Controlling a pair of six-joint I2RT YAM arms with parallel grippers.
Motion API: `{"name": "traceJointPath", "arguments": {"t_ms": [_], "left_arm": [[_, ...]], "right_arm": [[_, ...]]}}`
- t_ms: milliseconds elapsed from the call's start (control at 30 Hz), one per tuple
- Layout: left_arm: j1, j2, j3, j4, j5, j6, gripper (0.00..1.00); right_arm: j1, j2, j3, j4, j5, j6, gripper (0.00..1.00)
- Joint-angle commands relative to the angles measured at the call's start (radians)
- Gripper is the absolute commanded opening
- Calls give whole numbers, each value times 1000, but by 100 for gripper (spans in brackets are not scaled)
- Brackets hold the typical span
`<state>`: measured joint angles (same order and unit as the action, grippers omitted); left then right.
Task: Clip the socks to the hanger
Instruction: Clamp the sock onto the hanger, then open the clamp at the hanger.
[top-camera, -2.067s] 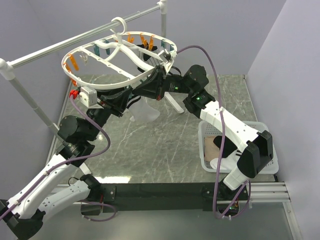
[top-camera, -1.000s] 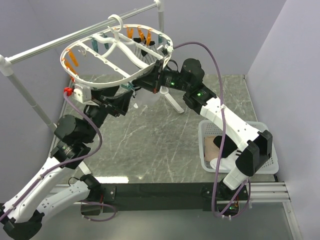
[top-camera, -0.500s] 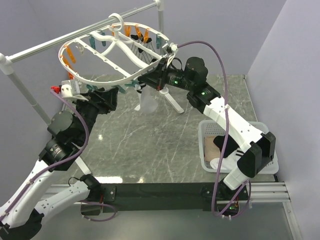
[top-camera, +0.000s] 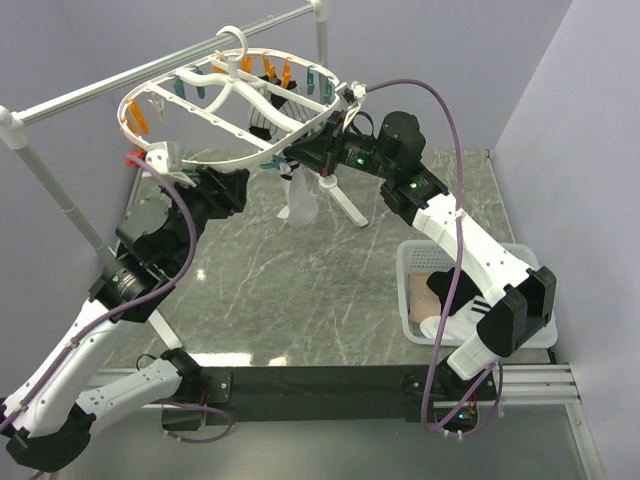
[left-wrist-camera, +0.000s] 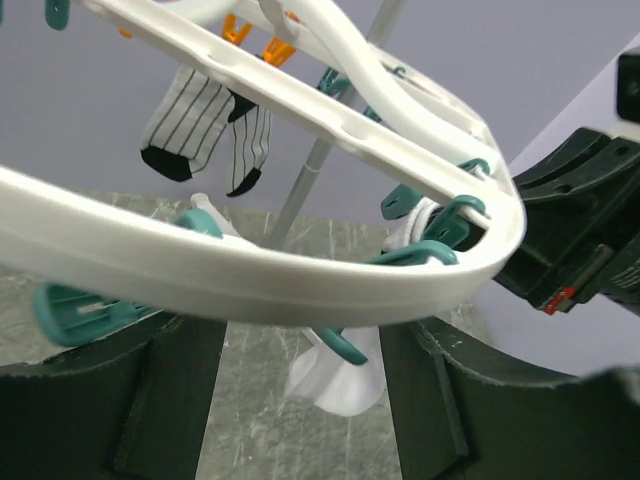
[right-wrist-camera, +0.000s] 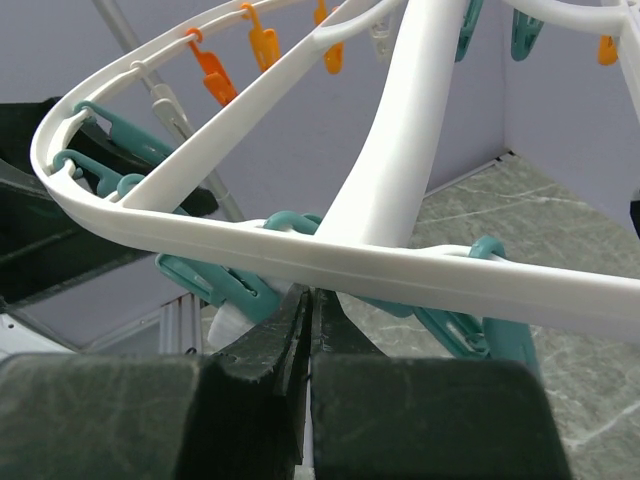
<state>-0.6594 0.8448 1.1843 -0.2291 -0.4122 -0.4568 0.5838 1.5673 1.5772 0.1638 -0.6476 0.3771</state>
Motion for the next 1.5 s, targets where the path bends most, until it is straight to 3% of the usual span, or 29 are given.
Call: {"name": "traceJointPath", "arguments": {"t_ms": [0,233,600,733,900,1000,1033,1133,1267,1467], "left_arm": [[15,22,32,57,73,24,65],[43,22,26,114,116,32,63],[49,-52,-18,168,72,33,61],[50,-53,-23,177,93,46,43],[50,-33,-15,175,122,58,32],[50,-26,-12,172,133,60,29],[50,-26,-12,177,138,56,29],[50,-23,-18,186,144,41,29],[50,-12,-14,183,150,14,28],[50,0,-14,197,174,-49,27]], "right_arm": [[-18,-41,-3,48,-1,3,0],[-18,-32,-8,65,-15,19,0],[-16,-32,-2,65,-21,29,0],[-18,-46,-22,74,-20,26,0],[-18,-58,-31,69,-30,19,0],[-18,-73,-34,59,-49,5,16],[-16,-81,-48,60,-56,-3,28],[-18,-134,-89,68,-83,-33,46],[-16,-248,-167,104,-101,-84,53],[13,-346,-299,224,-89,-127,55]]}}
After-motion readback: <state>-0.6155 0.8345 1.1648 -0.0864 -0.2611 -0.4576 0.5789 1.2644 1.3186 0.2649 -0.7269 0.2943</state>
